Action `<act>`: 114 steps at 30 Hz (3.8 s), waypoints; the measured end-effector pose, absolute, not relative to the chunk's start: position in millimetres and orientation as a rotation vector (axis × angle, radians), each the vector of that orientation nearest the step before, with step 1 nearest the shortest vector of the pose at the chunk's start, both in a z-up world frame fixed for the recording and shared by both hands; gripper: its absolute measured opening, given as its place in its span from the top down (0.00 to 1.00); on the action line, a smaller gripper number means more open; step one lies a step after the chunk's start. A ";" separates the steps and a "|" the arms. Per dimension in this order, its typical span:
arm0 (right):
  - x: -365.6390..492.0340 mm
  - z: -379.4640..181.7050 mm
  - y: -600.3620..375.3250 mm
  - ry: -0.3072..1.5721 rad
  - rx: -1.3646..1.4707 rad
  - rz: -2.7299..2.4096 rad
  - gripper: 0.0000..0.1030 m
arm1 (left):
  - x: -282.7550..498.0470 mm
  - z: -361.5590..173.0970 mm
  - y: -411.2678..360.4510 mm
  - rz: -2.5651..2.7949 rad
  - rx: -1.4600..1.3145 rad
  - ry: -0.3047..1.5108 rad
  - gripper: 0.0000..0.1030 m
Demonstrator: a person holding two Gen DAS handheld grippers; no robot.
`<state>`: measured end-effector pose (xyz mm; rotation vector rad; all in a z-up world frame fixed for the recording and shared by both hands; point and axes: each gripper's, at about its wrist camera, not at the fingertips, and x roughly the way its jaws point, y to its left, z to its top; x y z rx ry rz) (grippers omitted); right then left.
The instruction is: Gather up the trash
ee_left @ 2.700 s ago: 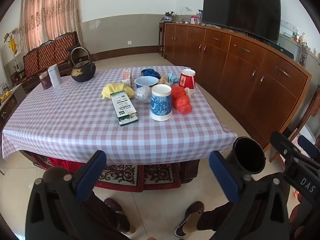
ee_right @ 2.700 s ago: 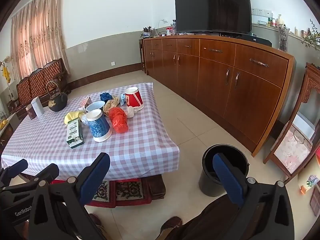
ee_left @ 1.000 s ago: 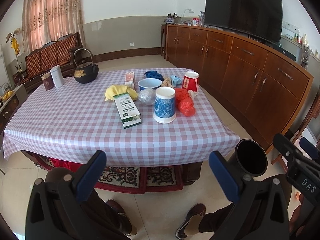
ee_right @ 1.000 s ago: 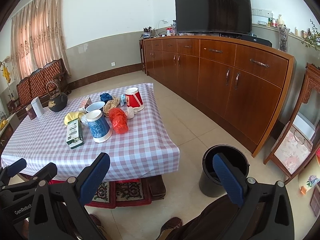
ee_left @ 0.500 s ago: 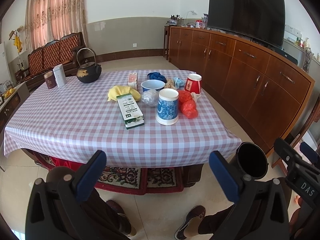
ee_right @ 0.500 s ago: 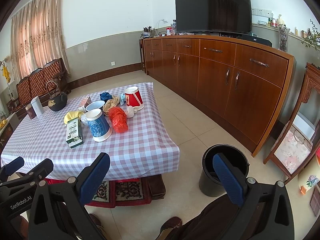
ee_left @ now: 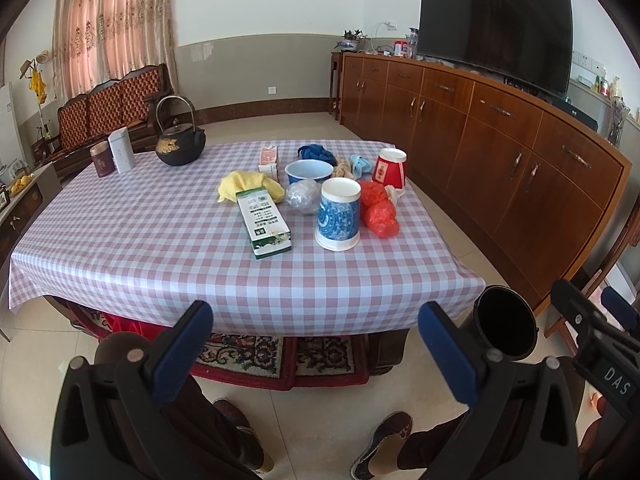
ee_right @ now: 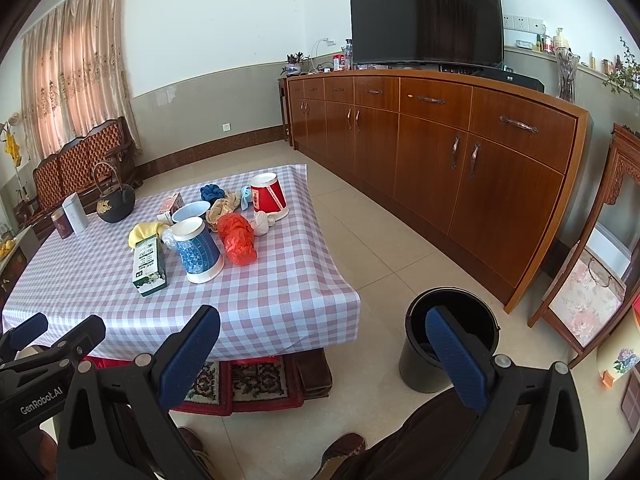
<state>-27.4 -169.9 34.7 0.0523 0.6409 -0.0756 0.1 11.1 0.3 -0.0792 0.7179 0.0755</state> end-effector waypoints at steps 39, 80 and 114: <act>0.1 22.4 -147.1 0.667 0.040 -0.017 0.00 | 27.5 -13.3 34.5 0.136 -0.095 0.747 0.00; 128.0 -30.2 -86.8 0.765 0.069 0.149 0.00 | 153.3 -74.1 88.2 0.215 -0.173 0.849 0.03; 224.3 -64.8 -20.5 0.795 0.042 0.258 0.13 | 206.2 -113.5 117.1 0.193 -0.166 0.926 0.46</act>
